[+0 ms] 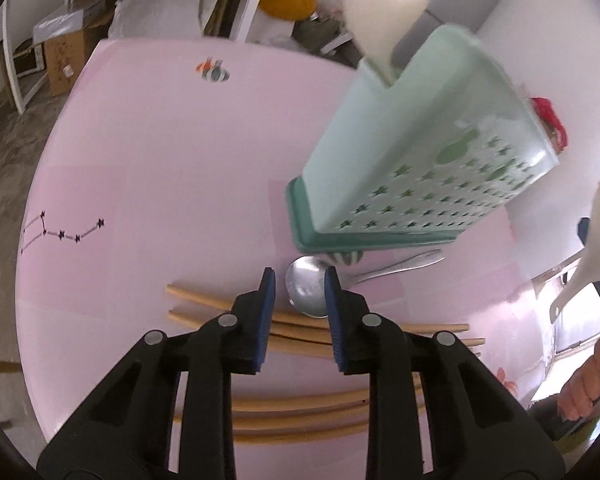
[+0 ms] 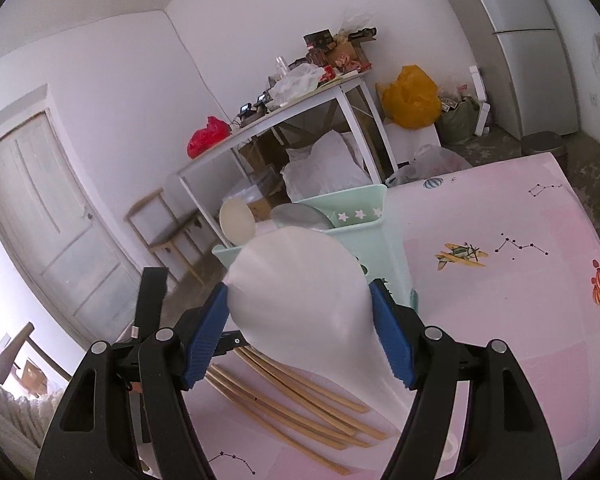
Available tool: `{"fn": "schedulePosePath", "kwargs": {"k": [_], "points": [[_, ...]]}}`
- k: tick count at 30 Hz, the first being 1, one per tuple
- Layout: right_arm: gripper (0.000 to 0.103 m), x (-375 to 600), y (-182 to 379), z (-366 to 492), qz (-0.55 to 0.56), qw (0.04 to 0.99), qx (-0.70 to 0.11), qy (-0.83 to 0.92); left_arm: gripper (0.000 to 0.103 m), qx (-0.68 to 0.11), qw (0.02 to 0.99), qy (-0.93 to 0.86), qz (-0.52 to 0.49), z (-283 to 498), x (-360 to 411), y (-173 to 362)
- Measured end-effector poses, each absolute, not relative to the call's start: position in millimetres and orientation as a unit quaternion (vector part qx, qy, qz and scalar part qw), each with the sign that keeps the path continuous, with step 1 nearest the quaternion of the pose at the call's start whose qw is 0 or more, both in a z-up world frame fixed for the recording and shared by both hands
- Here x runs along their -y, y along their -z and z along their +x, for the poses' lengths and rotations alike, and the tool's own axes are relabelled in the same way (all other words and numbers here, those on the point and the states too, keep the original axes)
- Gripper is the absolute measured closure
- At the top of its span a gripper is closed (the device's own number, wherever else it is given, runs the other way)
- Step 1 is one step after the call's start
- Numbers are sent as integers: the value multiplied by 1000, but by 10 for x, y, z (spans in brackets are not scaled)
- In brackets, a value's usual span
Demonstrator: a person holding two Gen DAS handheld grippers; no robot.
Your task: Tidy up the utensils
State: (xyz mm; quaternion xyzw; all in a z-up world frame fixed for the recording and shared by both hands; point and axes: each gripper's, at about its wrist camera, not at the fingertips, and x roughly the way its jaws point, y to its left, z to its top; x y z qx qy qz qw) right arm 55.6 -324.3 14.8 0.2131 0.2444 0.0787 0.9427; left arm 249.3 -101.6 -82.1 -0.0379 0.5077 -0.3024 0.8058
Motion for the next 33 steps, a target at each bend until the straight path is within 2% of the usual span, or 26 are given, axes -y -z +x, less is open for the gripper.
{"fn": "schedulePosePath", "kwargs": {"k": [3, 5, 12, 17, 21, 28, 33], "points": [[34, 3282, -108, 567, 216, 942, -242, -82, 85, -512, 808, 291, -27, 2495, 1090, 844], [34, 3283, -99, 569, 217, 943, -241, -82, 94, -516, 807, 286, -25, 2530, 1132, 858], [34, 3320, -114, 530, 217, 945, -231, -80, 98, -492, 825, 279, -21, 2452, 1023, 700], [34, 3343, -128, 490, 218, 946, -227, -77, 103, -425, 861, 281, 10, 2138, 941, 193], [34, 3350, -155, 463, 215, 948, -223, -75, 103, -350, 895, 269, 70, 1797, 838, -313], [34, 3356, -171, 450, 215, 949, -218, -73, 103, -256, 922, 277, 84, 1445, 563, -1147], [34, 3345, -157, 457, 216, 948, -219, -76, 103, -181, 944, 254, 109, 1390, 569, -1529]]}}
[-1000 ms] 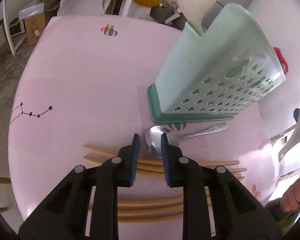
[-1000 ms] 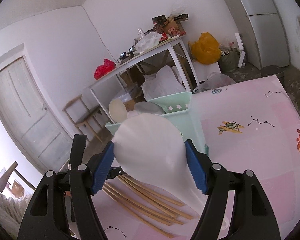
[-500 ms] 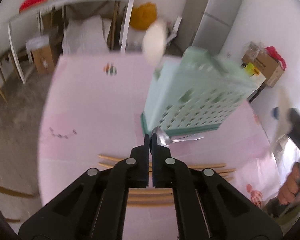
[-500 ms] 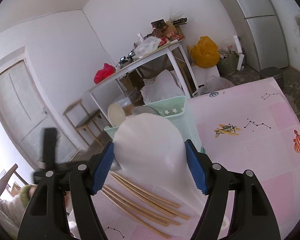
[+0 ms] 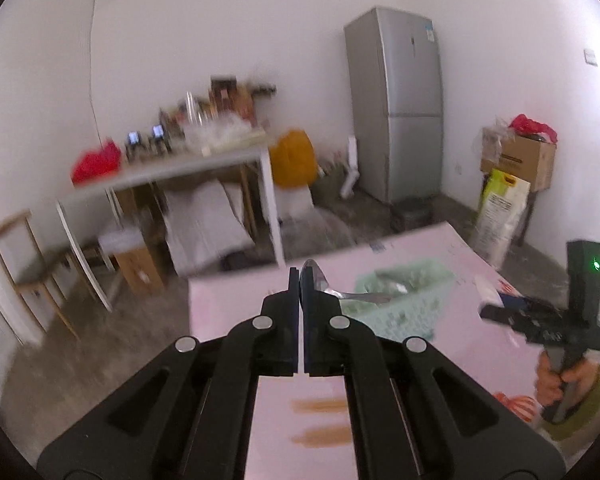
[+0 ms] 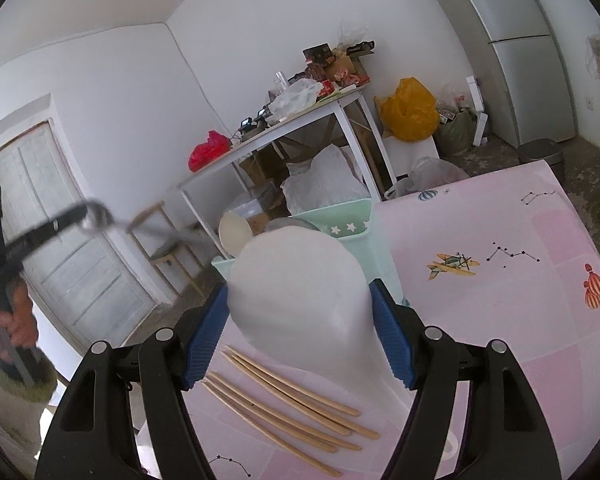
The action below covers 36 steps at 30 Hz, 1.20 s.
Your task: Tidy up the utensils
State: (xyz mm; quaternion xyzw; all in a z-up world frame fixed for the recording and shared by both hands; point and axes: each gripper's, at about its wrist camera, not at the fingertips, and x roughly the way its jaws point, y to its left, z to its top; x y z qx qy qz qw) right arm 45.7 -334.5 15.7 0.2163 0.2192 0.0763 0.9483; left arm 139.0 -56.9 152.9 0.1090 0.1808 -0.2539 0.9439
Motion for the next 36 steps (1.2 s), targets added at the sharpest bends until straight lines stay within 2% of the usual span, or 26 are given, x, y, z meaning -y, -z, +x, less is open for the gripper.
{"fn": "schedulePosePath", "kwargs": {"k": [5, 19, 26, 27, 30, 36], "points": [[34, 3333, -176, 432, 216, 949, -217, -76, 103, -153, 947, 234, 161, 1572, 851, -1560], [34, 3407, -165, 424, 217, 949, -217, -68, 103, -182, 906, 230, 307, 1814, 1581, -1076], [34, 3391, -158, 417, 220, 948, -220, -68, 102, -214, 905, 281, 239, 2030, 1601, -973], [34, 3391, -161, 411, 221, 948, -220, -68, 100, -214, 907, 287, 224, 2045, 1584, -967], [34, 3401, -172, 396, 223, 948, -219, -66, 81, -219, 911, 303, 174, 2078, 1505, -984], [34, 3451, -268, 370, 229, 948, -206, -73, 71, -205, 930, 287, 105, 2007, 1178, -1053]]}}
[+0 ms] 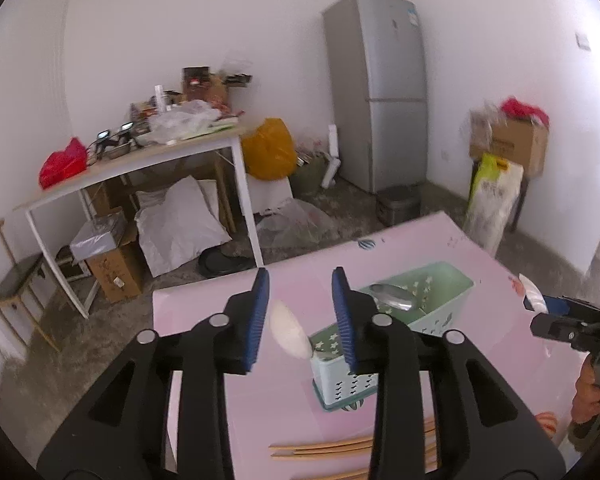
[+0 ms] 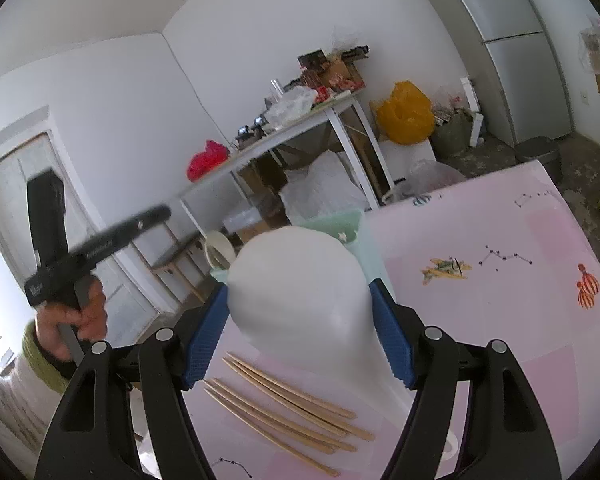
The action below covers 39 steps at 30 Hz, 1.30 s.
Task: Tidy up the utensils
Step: 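Carry the white spoon over the basket and open the right gripper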
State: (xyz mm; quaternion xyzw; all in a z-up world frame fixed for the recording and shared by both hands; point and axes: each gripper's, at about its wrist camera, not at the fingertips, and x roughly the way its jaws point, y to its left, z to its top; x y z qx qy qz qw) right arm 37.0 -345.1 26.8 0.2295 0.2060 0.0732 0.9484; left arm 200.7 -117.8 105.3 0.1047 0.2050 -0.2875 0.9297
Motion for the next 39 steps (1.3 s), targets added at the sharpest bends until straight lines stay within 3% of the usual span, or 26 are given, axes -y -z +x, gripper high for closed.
{"fn": "schedulePosePath", "kwargs": {"k": [16, 27, 39], "points": [[34, 3810, -1372, 1024, 238, 946, -76, -206, 65, -295, 931, 217, 18, 1762, 188, -491], [34, 3911, -831, 1888, 330, 893, -115, -283, 63, -340, 926, 162, -20, 1663, -244, -173], [34, 3848, -253, 2130, 372, 861, -149, -313, 63, -346, 926, 152, -24, 1665, -313, -154]]}}
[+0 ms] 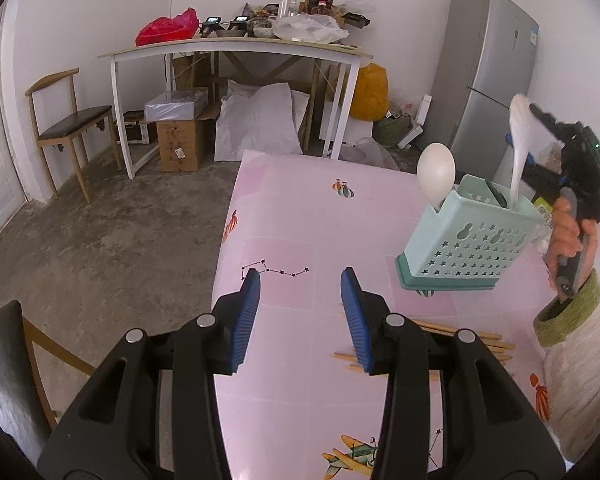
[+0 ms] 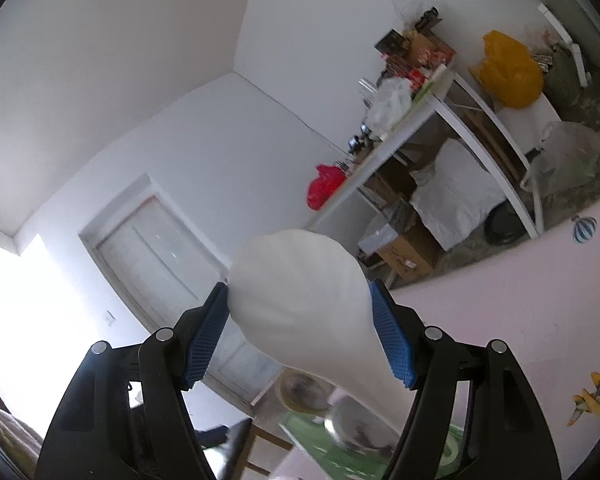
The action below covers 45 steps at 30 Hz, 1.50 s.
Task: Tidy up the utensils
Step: 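Carry the white spoon over the basket and open the right gripper, then move both grippers toward the wooden chopsticks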
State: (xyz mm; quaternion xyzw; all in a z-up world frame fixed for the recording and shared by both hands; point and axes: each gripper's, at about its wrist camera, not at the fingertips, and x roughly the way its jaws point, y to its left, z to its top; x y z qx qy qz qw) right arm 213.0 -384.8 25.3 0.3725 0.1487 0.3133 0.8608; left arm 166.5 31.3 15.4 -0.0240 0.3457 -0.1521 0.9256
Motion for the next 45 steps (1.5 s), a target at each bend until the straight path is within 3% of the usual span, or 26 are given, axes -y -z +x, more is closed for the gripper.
{"fn": "schedulePosePath", "kwargs": {"k": [7, 9, 12, 23, 26, 31, 35, 39, 42, 45], "points": [[34, 3861, -211, 1954, 348, 876, -167, -289, 63, -352, 923, 154, -25, 1684, -318, -151], [24, 3870, -244, 1879, 335, 885, -170, -276, 63, -353, 922, 156, -26, 1688, -324, -144], [18, 3894, -307, 1706, 311, 901, -170, -249, 62, -355, 921, 160, -28, 1680, -317, -122], [16, 3985, -400, 773, 302, 927, -139, -174, 60, -365, 915, 172, -29, 1535, -273, -45], [16, 3792, -289, 589, 301, 914, -173, -208, 60, -382, 904, 190, -28, 1454, -203, 60], [16, 3155, 172, 799, 252, 877, -326, -249, 60, -436, 863, 247, -56, 1327, 34, 359], [33, 2735, 454, 1138, 141, 872, -424, -200, 66, -475, 825, 287, -108, 1280, 223, 623], [48, 2628, 689, 1419, 85, 858, -478, -166, 79, -513, 785, 305, -167, 1341, 362, 904], [54, 2659, 764, 1432, 84, 850, -497, -156, 88, -535, 760, 300, -215, 1412, 390, 1075], [56, 2675, 770, 1327, 96, 843, -507, -152, 88, -534, 756, 298, -234, 1433, 408, 1095]]}}
